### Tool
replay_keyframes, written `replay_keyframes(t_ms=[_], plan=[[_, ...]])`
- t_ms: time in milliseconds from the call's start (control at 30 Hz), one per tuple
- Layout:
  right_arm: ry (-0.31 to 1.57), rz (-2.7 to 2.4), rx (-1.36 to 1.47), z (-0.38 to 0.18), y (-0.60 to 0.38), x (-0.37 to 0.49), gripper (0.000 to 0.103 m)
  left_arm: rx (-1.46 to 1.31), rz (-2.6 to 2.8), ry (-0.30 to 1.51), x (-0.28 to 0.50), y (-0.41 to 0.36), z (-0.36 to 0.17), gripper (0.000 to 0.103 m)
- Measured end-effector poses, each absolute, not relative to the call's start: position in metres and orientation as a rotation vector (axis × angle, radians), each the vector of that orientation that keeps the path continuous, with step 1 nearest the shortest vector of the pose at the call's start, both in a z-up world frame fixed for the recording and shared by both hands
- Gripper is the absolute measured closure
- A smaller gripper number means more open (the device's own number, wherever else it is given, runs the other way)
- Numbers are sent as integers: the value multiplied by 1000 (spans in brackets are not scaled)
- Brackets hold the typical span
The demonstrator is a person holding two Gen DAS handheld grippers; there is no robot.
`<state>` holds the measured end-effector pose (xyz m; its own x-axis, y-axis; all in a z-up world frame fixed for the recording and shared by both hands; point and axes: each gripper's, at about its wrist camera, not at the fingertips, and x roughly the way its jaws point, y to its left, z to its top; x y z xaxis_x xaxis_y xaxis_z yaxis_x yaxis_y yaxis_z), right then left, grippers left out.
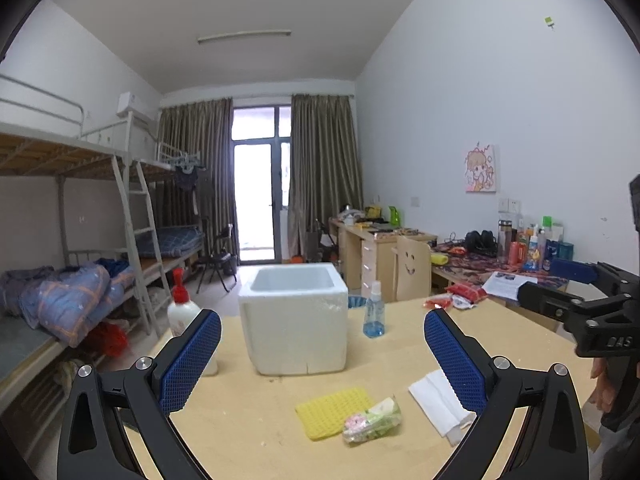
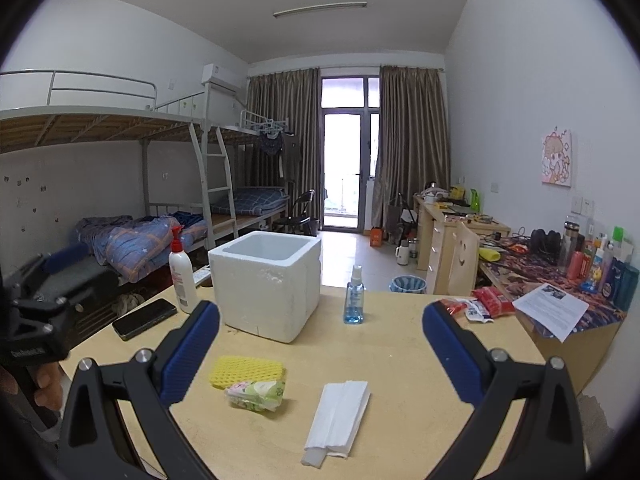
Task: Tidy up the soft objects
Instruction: 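Withdraw both grippers from the box back over the table, then close the left gripper on the green packet while the right gripper approaches the white tissue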
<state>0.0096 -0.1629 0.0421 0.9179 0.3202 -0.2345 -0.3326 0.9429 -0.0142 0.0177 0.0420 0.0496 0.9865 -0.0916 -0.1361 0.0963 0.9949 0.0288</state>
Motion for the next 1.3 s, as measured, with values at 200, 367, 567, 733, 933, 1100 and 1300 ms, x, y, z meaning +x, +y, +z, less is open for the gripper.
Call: replay_keyframes(t_ms=[200,367,567,733,933,1100,1300], plan=[[230,313,-62,29,-160,1,0,-11,-91,141,21,50,35,1],[237,313,-52,22,-161,0,0,-21,-71,111,16,50,26,1],[232,300,-63,12,-164,-1,0,2,-88,153,21,39,15,1],[250,283,-55,0,-167,1,0,-4,-89,170,23,36,4,1],[278,265,-54,-13,-171,4,0,-6,-72,200,27,35,-12,1],[303,262,-72,-21,-169,7,0,-4,-81,238,34,35,-23,1],[343,265,-83,-31,-168,15,0,-9,-78,272,42,37,-31,1]])
